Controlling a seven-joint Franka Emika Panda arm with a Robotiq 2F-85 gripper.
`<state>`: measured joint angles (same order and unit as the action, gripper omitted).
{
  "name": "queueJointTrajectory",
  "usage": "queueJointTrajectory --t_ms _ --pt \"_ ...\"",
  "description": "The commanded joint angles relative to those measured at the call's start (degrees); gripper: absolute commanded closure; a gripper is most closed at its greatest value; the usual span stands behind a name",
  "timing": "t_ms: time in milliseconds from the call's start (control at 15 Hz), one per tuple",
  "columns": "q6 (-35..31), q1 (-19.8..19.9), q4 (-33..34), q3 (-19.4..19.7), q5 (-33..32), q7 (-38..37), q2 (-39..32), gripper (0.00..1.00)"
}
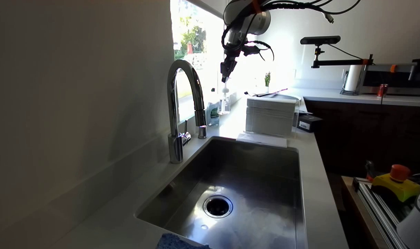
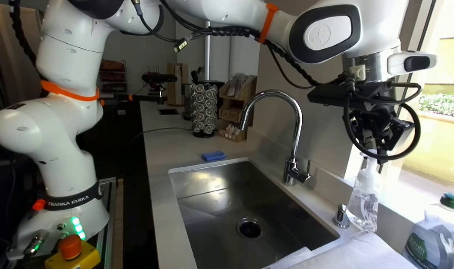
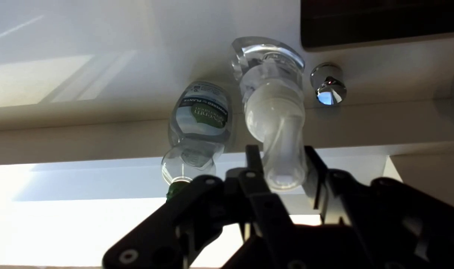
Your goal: Put the clear bottle on the left side of the windowsill
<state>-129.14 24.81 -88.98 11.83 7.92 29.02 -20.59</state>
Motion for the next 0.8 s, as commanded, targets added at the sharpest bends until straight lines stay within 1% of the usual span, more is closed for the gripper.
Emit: queueJointTrajectory --t_ms 0,200,400,733 --pt "-0.44 0.66 1.16 -0.64 0.03 1.05 -0.72 0.92" --pt "-1.03 1.72 4.89 -1.77 0.49 7.03 -2.99 0.92" --pt "-1.19 3.32 9.08 -3.61 3.11 13.41 -5.22 0.92" --pt "0.43 4.81 16.01 -6.66 5.96 19.43 -9.37 0.92"
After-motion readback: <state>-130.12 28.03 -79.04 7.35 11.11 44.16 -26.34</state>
